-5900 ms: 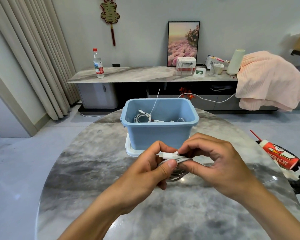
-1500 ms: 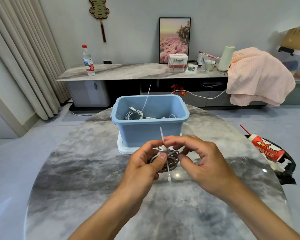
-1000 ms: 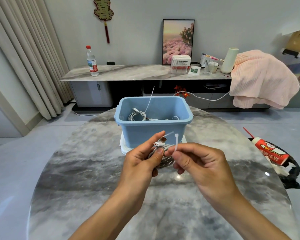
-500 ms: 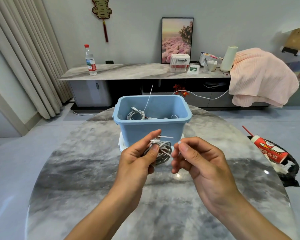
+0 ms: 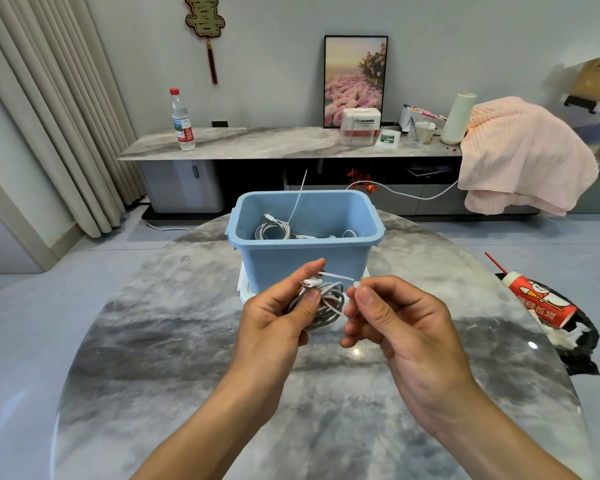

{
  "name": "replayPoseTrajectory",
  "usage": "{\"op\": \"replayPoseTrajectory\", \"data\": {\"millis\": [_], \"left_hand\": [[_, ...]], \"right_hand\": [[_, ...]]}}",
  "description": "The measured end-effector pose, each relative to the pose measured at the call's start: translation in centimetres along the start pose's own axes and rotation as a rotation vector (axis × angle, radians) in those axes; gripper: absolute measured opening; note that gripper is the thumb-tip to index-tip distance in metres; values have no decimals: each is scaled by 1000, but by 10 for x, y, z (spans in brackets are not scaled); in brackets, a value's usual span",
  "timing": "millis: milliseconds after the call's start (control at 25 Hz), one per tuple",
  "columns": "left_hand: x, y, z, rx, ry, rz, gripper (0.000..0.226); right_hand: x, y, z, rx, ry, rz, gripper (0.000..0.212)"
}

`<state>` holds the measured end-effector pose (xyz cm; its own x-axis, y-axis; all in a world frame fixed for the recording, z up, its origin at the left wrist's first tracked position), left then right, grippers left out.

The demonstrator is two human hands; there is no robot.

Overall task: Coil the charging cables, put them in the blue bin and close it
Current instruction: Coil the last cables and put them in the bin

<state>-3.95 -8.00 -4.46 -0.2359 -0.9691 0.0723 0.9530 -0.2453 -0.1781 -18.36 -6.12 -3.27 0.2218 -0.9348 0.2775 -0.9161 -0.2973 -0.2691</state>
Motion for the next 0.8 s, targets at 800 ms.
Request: {"op": "replayPoseTrajectory", "data": {"millis": [800], "left_hand": [[-2,-2,0,10,-5,-42,36]], "right_hand": [[0,3,2,-2,-7,-36,33]]}}
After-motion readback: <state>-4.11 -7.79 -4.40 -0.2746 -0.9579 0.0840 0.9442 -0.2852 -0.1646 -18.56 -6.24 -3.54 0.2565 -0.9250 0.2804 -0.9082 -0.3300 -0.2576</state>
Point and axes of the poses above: each hand's wrist, its own x-axis towards the middle knuckle, its own y-axis out of the back of the hand, z = x × y, the point moved 3 cm from there along x, towards the middle knuckle, and after that the axes turned 12 degrees about -z, right-handed, at the moved point
